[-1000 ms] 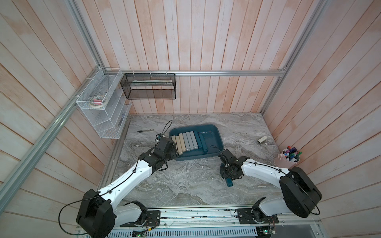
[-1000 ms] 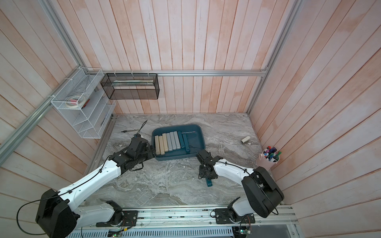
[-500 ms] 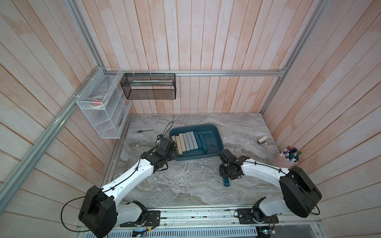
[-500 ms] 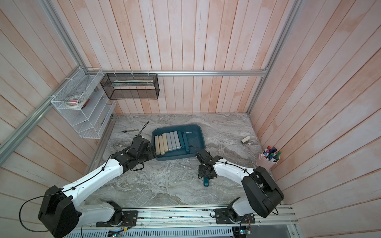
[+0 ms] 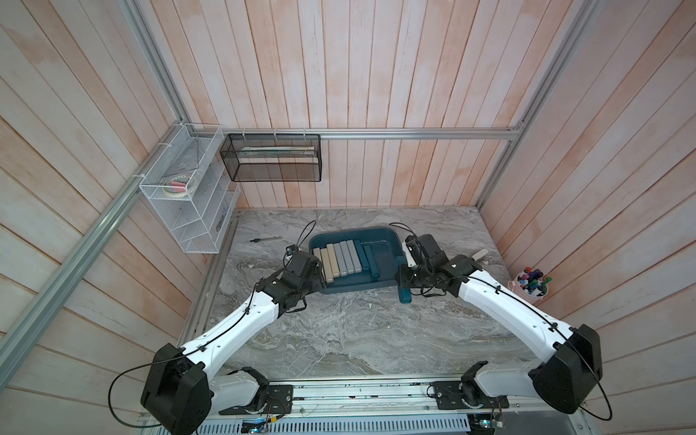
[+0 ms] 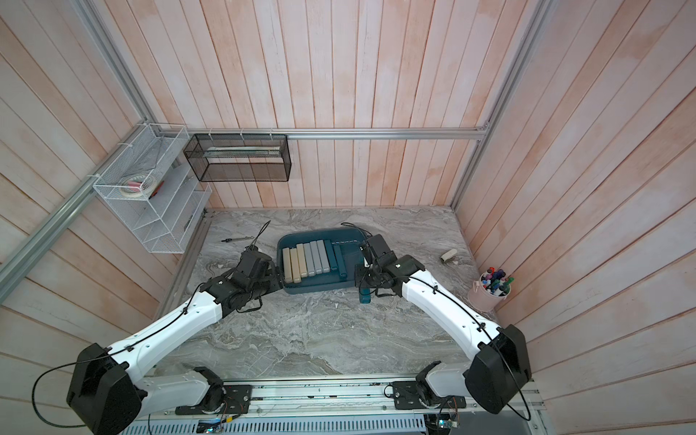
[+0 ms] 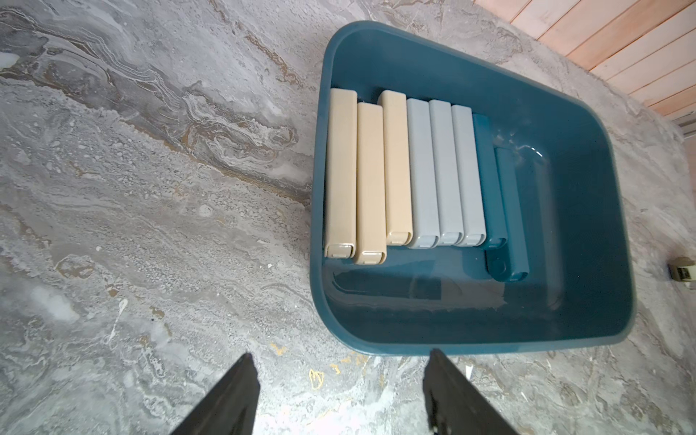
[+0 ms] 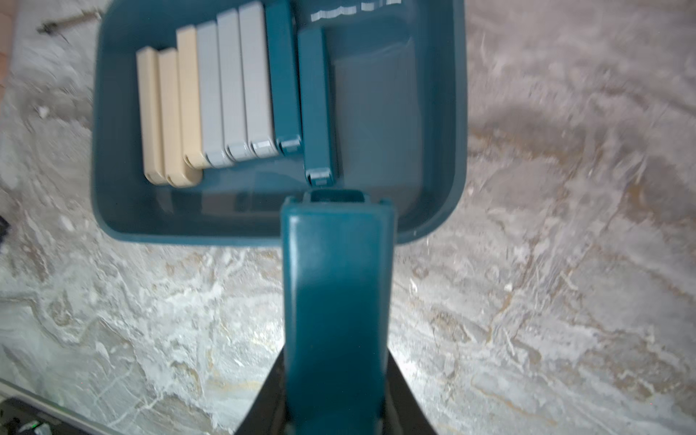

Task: Put the pruning pliers into the storage box
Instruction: Pick up the pruning pliers from the center of the board, then place the pruning pliers in the storage box.

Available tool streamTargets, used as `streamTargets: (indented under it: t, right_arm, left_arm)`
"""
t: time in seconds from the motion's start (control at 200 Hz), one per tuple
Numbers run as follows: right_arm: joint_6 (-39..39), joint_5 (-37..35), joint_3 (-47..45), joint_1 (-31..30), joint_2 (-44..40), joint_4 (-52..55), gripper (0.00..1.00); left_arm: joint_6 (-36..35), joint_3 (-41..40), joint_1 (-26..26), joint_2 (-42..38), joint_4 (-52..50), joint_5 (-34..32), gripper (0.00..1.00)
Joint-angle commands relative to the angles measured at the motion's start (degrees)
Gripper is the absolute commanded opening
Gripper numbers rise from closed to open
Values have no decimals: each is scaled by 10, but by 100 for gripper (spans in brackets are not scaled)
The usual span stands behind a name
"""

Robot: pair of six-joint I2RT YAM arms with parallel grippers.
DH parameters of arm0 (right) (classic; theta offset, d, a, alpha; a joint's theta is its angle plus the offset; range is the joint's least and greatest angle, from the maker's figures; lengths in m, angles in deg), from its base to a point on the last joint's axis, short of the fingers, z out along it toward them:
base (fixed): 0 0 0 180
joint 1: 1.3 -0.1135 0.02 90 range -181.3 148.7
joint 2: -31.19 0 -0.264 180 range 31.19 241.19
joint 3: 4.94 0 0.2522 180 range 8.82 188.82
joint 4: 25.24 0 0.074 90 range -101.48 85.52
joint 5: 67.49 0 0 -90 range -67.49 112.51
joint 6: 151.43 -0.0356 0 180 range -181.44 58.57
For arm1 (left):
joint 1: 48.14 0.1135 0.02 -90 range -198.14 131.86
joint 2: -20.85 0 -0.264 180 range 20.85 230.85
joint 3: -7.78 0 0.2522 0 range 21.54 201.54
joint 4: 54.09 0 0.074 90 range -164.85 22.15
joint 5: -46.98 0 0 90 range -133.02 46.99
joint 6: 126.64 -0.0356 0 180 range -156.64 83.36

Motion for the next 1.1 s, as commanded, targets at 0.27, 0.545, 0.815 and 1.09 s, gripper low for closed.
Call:
streamTargets:
  t: [0.27,0.545,0.815,1.09]
  right_arm:
    - [148,-59,217,34,228,-41,23]
    - [183,-83,280,40,324,-54,23]
    - [187,-96,280,45,380,-82,22]
    - [186,-75,299,51,424,-106,22]
  left_arm:
    - [10,-9,0,-24,-28,6,73]
    - [15,-12,1,-21,-34,-2,73]
    - [13,1,0,-5,-36,-4,73]
    - [4,15,1,22,-36,-2,73]
